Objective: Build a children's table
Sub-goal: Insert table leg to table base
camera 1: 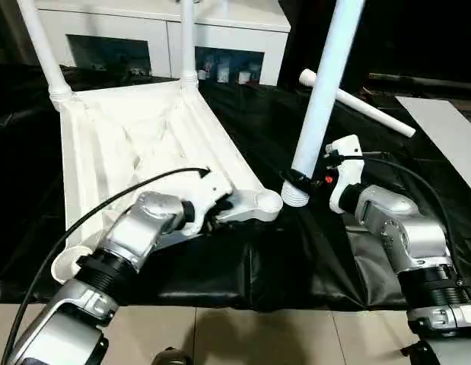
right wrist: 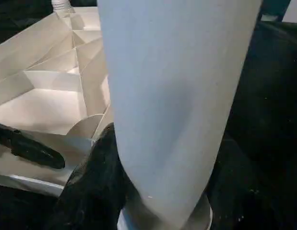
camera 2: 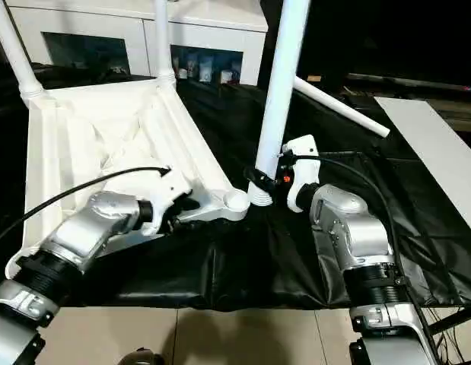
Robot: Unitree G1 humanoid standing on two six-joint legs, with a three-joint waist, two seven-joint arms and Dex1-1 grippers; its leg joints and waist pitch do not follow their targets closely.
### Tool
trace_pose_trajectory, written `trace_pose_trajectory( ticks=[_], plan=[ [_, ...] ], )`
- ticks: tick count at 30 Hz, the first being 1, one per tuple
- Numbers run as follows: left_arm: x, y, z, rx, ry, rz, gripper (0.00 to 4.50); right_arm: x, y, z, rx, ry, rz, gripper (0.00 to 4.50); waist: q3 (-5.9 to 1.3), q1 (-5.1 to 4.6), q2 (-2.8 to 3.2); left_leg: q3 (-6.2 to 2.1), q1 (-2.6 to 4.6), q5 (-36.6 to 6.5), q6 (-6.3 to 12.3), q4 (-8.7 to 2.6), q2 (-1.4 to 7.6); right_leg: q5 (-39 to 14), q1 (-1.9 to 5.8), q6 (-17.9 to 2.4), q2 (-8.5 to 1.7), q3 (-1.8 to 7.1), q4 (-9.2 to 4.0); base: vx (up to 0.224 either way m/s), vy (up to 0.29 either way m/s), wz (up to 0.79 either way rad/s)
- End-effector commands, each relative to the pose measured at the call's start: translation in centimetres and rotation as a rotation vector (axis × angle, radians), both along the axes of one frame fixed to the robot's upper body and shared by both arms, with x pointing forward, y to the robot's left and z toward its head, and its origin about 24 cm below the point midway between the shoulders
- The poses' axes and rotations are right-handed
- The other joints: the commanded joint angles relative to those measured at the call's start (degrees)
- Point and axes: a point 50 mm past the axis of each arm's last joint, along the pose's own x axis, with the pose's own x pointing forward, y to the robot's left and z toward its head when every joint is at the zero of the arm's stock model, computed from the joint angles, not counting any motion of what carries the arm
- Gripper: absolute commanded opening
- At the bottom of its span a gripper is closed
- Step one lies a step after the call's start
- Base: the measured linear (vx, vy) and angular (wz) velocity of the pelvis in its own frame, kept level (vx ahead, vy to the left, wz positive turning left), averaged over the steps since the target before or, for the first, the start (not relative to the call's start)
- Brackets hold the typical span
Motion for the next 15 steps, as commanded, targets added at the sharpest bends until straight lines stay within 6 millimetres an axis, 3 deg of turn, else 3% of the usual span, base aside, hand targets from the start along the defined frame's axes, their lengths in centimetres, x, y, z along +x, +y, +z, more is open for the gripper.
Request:
trace_pose_trajectory(
  ticks=[1,5,15],
  plan=[
    [0.2,0.1,0.3,-0.003,0.007,0.017,2.34,0.2,0.0,0.7,-0.016,-0.039,0.008,1.89,-3.96,0.07,0.52,-1.02,1.63,-13.2,-1.92,-3.87,2.53,-8.1,2.11,-11.1,-5.17,2.94,-4.45,0.000,0.000,0.00],
    [0.0,0.3,0.3,0.035,0.011,0.021,2.11,0.2,0.2,0.8,-0.027,-0.052,0.027,1.89,-3.90,-0.10,0.54,-1.10,1.72,-14.0,-2.06,-3.98,2.58,-9.8,1.97,-10.7,-5.15,2.93,-4.60,0.000,0.000,0.00],
    [-0.5,1.1,0.5,0.131,-0.013,-0.003,1.31,0.5,0.8,1.4,-0.005,-0.079,0.057,1.89,-3.91,-0.19,0.60,-1.07,1.64,-13.0,-1.64,-3.98,2.59,-8.2,1.95,-10.9,-5.06,2.96,-4.44,0.000,0.000,0.00]
  ],
)
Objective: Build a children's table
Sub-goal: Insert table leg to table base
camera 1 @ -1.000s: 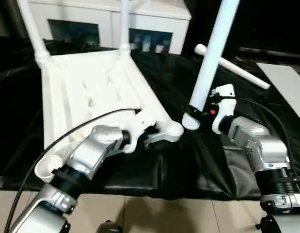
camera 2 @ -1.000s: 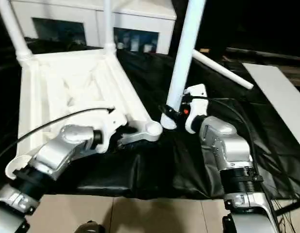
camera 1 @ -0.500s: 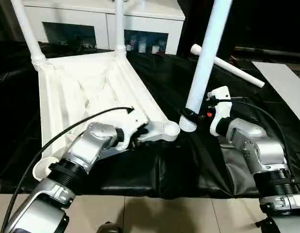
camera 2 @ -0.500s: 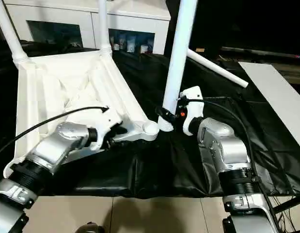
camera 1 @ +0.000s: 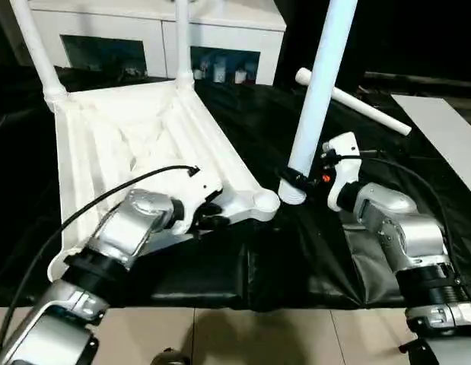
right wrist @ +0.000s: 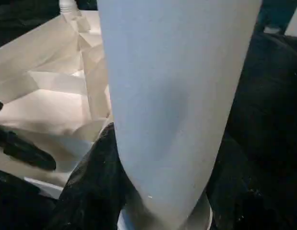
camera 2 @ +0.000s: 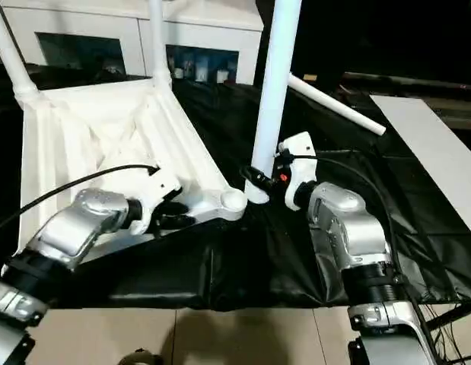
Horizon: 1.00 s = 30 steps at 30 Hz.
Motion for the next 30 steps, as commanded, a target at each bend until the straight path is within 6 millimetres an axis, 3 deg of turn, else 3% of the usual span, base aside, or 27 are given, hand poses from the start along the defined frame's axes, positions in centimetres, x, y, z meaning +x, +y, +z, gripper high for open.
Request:
trace_pose_trajectory(
  ticks=[1,3,10,15,16,20,27,30],
  plan=[
    [-0.1,-0.2,0.1,0.027,-0.007,-0.016,1.31,0.3,0.2,0.7,0.005,-0.031,0.016,1.89,-3.89,0.08,0.60,-1.08,1.66,-13.4,-1.71,-3.97,2.57,-8.7,1.96,-10.9,-5.07,2.97,-4.46,0.000,0.000,0.00],
    [-0.3,-0.1,0.1,0.040,-0.003,-0.019,0.94,0.3,0.4,0.8,0.006,-0.034,0.028,1.89,-3.90,0.09,0.63,-1.08,1.70,-13.5,-1.85,-3.98,2.58,-8.8,1.91,-10.9,-5.07,2.96,-4.44,0.000,0.000,0.00],
    [-0.9,-0.2,-0.3,0.067,0.019,-0.054,0.40,0.3,1.1,0.7,0.025,0.002,0.091,1.89,-3.86,0.03,0.53,-1.11,1.68,-14.0,-1.89,-4.01,2.59,-9.6,1.96,-10.8,-5.09,2.97,-4.52,0.000,0.000,0.00],
    [-1.2,-0.6,-0.3,0.065,0.013,-0.100,0.02,-0.2,1.0,-0.6,0.030,0.111,0.150,1.89,-3.87,0.06,0.45,-1.11,1.60,-13.4,-1.43,-4.00,2.59,-9.2,1.98,-10.8,-5.05,2.94,-4.48,0.000,0.000,0.00],
    [-1.2,-0.7,-0.3,0.061,0.009,-0.106,0.01,-0.2,1.0,-0.7,0.029,0.120,0.149,1.89,-3.87,0.05,0.22,-1.05,1.59,-13.3,-1.35,-4.00,2.60,-9.2,1.96,-10.9,-5.06,2.94,-4.51,0.000,0.000,0.00],
    [-1.4,-1.2,0.2,0.021,-0.016,-0.160,0.00,0.1,0.7,-1.7,0.031,0.155,0.124,1.89,-3.91,0.05,0.24,-1.02,1.56,-12.6,-1.46,-3.93,2.62,-9.0,1.95,-11.2,-5.15,2.93,-4.42,0.000,0.000,0.00],
    [-2.6,-1.6,0.5,0.002,-0.001,-0.278,0.00,0.8,1.1,-2.2,0.026,0.190,0.125,1.89,-3.90,0.05,0.55,-0.93,1.82,-12.6,-1.70,-3.96,2.70,-8.4,1.70,-11.7,-5.06,2.92,-4.28,0.000,0.000,0.00],
    [-2.7,-1.6,0.5,0.001,-0.006,-0.276,0.00,0.7,1.2,-2.5,0.016,0.226,0.160,1.89,-3.80,0.26,0.11,-0.88,1.70,-13.1,-1.67,-4.03,2.66,-9.4,1.80,-11.3,-5.10,2.94,-4.37,0.000,0.000,0.00]
  ],
)
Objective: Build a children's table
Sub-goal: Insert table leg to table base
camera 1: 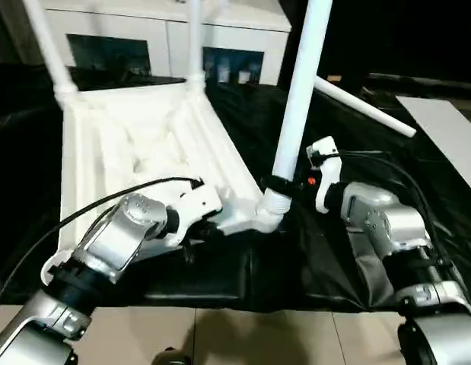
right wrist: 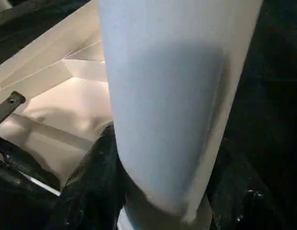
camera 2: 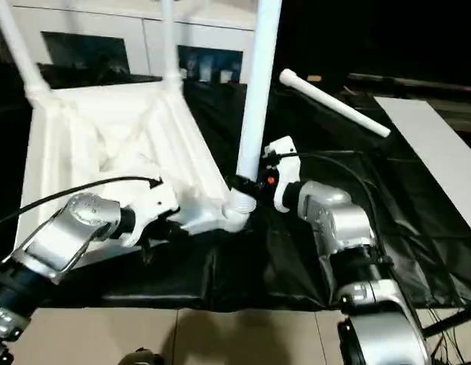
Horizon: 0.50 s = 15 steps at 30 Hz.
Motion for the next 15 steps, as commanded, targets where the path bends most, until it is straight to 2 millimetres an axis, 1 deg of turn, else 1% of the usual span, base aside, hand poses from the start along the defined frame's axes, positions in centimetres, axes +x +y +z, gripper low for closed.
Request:
trace_pose_trajectory(
  ticks=[1,2,4,5,6,7,8,11,15],
  plan=[
    [-0.4,-1.7,0.4,-0.057,-0.029,-0.070,0.00,-0.4,-0.1,-1.1,-0.045,0.083,0.048,1.89,-3.81,-0.15,0.16,-0.95,1.74,-13.1,-1.68,-4.04,2.68,-9.7,1.84,-11.1,-5.11,2.91,-4.28,0.000,0.000,0.00],
    [-0.2,-1.7,0.4,-0.059,-0.040,-0.053,0.00,-0.6,-0.1,-1.3,-0.047,0.105,0.068,1.89,-3.78,-0.11,0.00,-0.97,1.72,-13.2,-1.45,-4.05,2.69,-10.2,1.93,-10.9,-5.12,2.89,-4.33,0.000,0.000,0.00],
    [0.1,-1.6,0.4,-0.058,-0.058,-0.030,0.00,-0.9,-0.1,-1.7,-0.050,0.142,0.104,1.89,-3.68,-0.08,0.09,-0.96,1.79,-13.6,-1.32,-4.03,2.67,-11.4,1.81,-10.6,-5.12,2.92,-4.51,0.000,0.000,0.00],
    [0.2,-1.6,0.4,-0.054,-0.066,-0.024,0.00,-1.1,-0.2,-1.9,-0.054,0.159,0.121,1.89,-3.60,-0.02,-0.06,-0.93,1.77,-13.8,-1.34,-4.07,2.71,-12.6,1.71,-10.2,-5.27,3.01,-4.78,0.000,0.000,0.00],
    [0.3,-1.5,0.4,-0.050,-0.069,-0.019,0.00,-1.3,-0.2,-2.1,-0.060,0.170,0.132,1.89,-3.60,-0.02,-0.06,-0.93,1.77,-13.8,-1.34,-4.07,2.71,-12.6,1.71,-10.2,-5.27,3.01,-4.78,0.000,0.000,0.00],
    [0.3,-1.5,0.4,-0.045,-0.073,-0.019,0.00,-1.6,-0.3,-2.3,-0.074,0.183,0.152,1.89,-3.58,0.26,-0.11,-0.93,1.90,-14.2,-1.48,-4.05,2.73,-13.8,1.65,-9.8,-5.34,3.03,-4.83,0.000,0.000,0.00],
    [0.4,-1.5,0.5,-0.045,-0.073,-0.019,0.00,-1.6,-0.4,-2.3,-0.075,0.184,0.154,1.89,-3.71,0.34,-0.06,-1.03,1.78,-13.9,-1.53,-4.08,2.78,-13.9,1.80,-9.5,-5.41,2.99,-4.75,0.000,0.000,0.00],
    [0.4,-1.5,0.6,-0.046,-0.077,-0.029,0.00,-1.7,-0.6,-2.4,-0.096,0.179,0.169,1.89,-3.72,0.37,-0.16,-1.01,1.65,-13.2,-1.43,-4.03,2.73,-12.8,1.75,-9.7,-5.29,2.96,-4.61,0.000,0.000,0.00],
    [0.3,-1.6,0.7,-0.055,-0.081,-0.039,0.00,-1.2,-0.6,-2.2,-0.076,0.161,0.129,1.89,-3.78,0.42,-0.12,-0.95,1.75,-13.0,-1.34,-3.96,2.71,-12.4,1.61,-10.2,-5.34,2.96,-4.58,0.000,0.000,0.00]
  ],
)
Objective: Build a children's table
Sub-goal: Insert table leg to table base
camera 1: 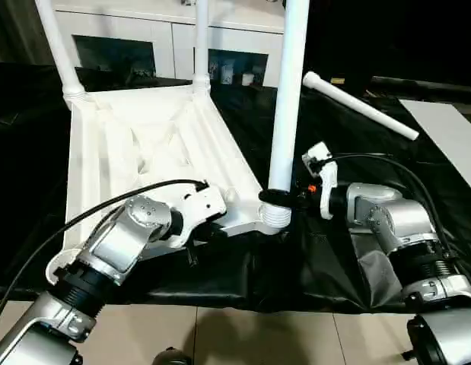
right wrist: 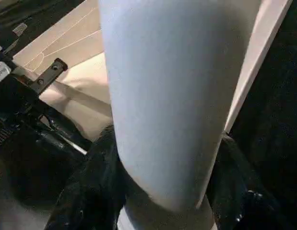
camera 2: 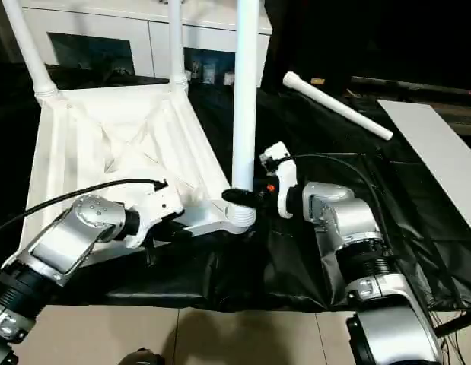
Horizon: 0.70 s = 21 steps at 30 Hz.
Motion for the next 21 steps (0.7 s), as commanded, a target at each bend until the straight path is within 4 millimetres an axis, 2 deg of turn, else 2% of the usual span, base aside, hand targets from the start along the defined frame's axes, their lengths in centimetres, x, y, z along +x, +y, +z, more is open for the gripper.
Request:
trace_pose_trajectory(
  ticks=[1,7,11,16,18,21],
  plan=[
    [0.2,-1.2,0.9,-0.059,-0.057,-0.042,0.00,-0.4,-0.5,-1.9,-0.034,0.069,-0.047,1.89,-3.73,-0.23,0.02,-1.01,1.65,-13.1,-1.48,-4.01,2.75,-12.4,1.49,-10.3,-5.26,2.93,-4.62,0.000,0.000,0.00],
    [0.1,-1.4,1.0,-0.067,-0.069,-0.044,0.00,-0.4,-0.3,-3.5,0.034,0.089,-0.157,1.89,-3.72,-0.15,0.06,-1.00,1.69,-13.6,-1.73,-4.08,2.77,-12.4,1.46,-10.4,-5.24,2.91,-4.62,0.000,0.000,0.00],
    [0.3,-1.4,1.1,-0.080,-0.080,-0.030,0.00,-1.2,-0.6,-4.9,0.091,0.122,-0.201,1.89,-3.75,-0.05,0.01,-1.01,1.71,-14.4,-1.72,-4.11,2.79,-13.0,1.51,-10.0,-5.39,2.99,-4.78,0.000,0.000,0.00],
    [0.4,-1.4,1.2,-0.086,-0.085,-0.021,0.00,-1.9,-0.9,-5.8,0.131,0.133,-0.235,1.89,-3.71,0.17,0.01,-1.01,1.78,-14.4,-1.52,-4.21,2.85,-13.3,1.36,-9.8,-5.36,2.98,-4.82,0.000,0.000,0.00],
    [0.5,-1.4,1.2,-0.102,-0.091,-0.006,0.00,-3.0,-1.2,-6.9,0.180,0.121,-0.290,1.89,-3.82,0.33,0.30,-1.04,1.90,-14.5,-1.59,-4.20,2.90,-13.2,1.30,-9.7,-5.45,2.99,-4.80,0.000,0.000,0.00],
    [0.5,-1.5,1.3,-0.111,-0.094,-0.001,0.00,-3.6,-1.3,-7.4,0.190,0.106,-0.314,1.89,-3.78,0.34,-0.03,-0.95,1.79,-14.8,-1.32,-4.22,2.80,-13.2,1.30,-9.6,-5.40,2.95,-4.94,0.000,0.000,0.00]
  ],
)
